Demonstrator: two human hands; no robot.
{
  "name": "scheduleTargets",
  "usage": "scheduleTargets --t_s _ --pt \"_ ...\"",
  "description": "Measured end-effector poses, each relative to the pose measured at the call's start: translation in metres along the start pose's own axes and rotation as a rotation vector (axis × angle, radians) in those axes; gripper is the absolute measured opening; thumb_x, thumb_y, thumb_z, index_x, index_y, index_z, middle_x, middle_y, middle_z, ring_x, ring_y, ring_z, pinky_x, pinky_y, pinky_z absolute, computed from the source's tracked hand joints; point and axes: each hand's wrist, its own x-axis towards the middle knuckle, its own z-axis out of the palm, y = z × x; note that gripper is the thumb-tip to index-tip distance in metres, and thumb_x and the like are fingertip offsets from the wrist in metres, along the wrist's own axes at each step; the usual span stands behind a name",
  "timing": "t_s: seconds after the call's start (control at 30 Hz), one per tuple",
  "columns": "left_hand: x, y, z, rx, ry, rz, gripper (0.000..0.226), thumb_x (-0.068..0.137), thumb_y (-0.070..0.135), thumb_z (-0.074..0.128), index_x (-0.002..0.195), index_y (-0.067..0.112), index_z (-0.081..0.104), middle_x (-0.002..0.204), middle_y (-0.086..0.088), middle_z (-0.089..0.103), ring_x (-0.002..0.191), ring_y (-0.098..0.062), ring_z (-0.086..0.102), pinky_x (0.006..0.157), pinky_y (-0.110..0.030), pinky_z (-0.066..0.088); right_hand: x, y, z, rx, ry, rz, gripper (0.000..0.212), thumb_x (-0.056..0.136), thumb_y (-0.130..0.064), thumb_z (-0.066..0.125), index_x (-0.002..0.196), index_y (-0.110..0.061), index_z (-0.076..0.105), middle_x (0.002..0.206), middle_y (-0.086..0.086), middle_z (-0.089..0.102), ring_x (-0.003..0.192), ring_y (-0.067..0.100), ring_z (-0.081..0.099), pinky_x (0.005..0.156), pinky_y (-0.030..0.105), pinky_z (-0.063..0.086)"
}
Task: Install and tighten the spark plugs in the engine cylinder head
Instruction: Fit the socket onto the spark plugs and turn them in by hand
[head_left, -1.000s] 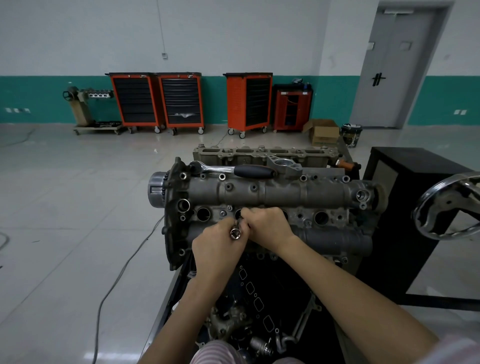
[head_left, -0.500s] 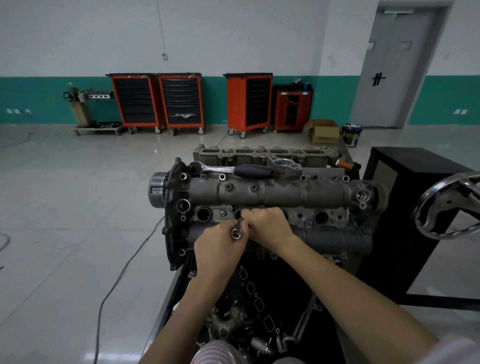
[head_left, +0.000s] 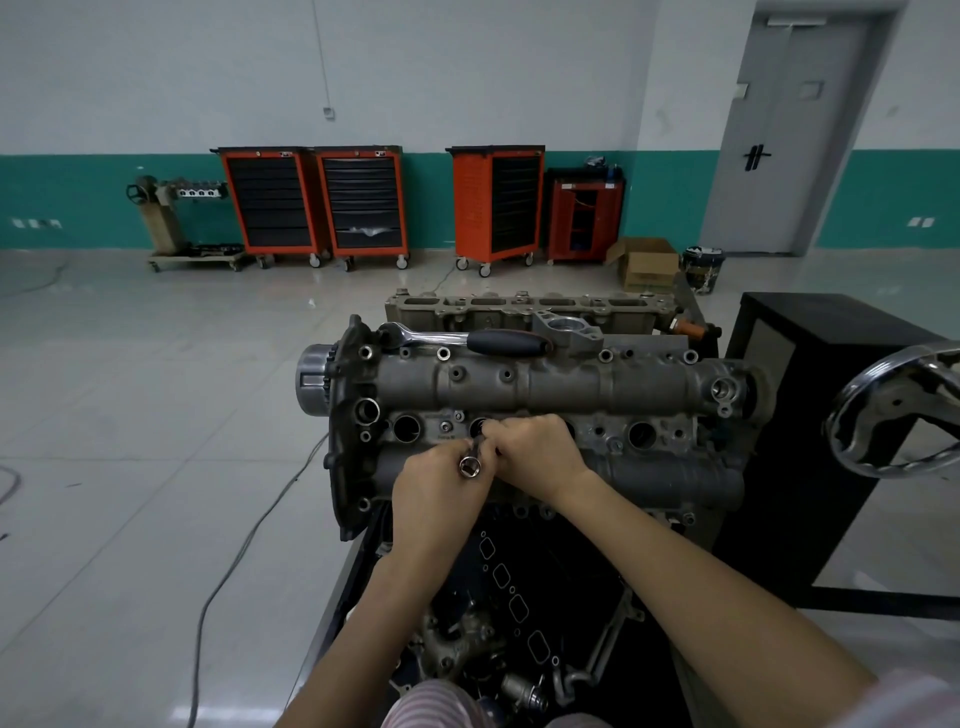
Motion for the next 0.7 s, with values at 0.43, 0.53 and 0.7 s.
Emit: scheduleTargets --t_s 0.43,0.53,0.7 --pt "0.0008 -0.0015 0.0017 0.018 -0.004 -0.010 0.047 0.084 0.048 0.056 0.047 0.027 0.036 0.044 0.006 0.041 0.050 -0.016 0.042 0.044 -0.023 0.023 0.0004 0.0000 0.0017 -0.032 -0.037 0.002 0.026 0.049 -0.019 0.083 0.053 -0.014 0.058 0.039 0.000 0.053 0.032 0.019 0.052 0.034 0.016 0.034" --pt "0.0013 -0.0027 0.0032 -0.007 0.007 0.001 0.044 0.086 0.037 0.058 0.051 0.026 0.035 0.045 0.006 0.040 0.047 -0.011 0.040 0.044 -0.022 0.021 0.0006 0.0003 0.0013 -0.011 -0.013 0.012 0.016 0.058 -0.020 0.071 0.054 -0.012 0.057 0.040 0.001 0.053 0.032 0.020 0.052 0.035 0.016 0.033" --pt "-0.0002 -0.0033 0.0034 -0.099 -0.005 0.021 0.026 0.084 0.026 0.061 0.066 0.020 0.043 0.057 0.004 0.052 0.055 -0.013 0.049 0.049 -0.030 0.034 0.0017 -0.0009 -0.0006 -0.068 -0.076 0.047 0.035 0.041 -0.026 0.082 0.061 -0.010 0.057 0.041 0.001 0.054 0.031 0.020 0.051 0.037 0.014 0.032"
